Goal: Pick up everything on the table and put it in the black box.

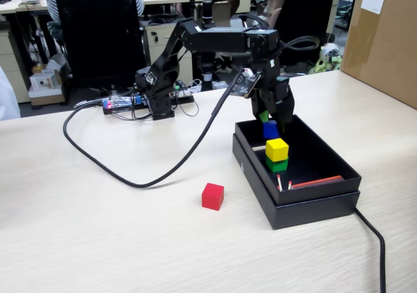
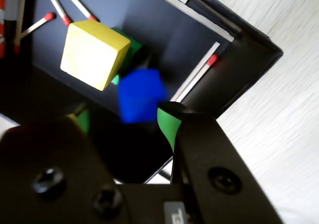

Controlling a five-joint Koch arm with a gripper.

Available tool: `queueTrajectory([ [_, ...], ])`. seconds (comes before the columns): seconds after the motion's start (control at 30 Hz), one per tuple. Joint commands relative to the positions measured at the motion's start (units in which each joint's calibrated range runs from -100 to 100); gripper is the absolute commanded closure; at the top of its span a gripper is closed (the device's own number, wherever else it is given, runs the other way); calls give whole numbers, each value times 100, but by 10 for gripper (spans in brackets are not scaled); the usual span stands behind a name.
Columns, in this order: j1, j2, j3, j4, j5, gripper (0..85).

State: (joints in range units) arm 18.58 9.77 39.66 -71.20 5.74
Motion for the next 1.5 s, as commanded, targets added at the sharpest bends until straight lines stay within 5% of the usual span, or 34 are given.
queueTrajectory([
  [0.0, 0, -295, 150, 14, -20, 447],
  [0.37, -313, -1947, 14, 14, -54, 438],
  [0.67, -1284, -2601, -512, 14, -527, 406],
  [0.93, -1802, -593, 41, 22, -615, 391],
  [1.47, -1675, 1851, 1265, 22, -396, 408],
])
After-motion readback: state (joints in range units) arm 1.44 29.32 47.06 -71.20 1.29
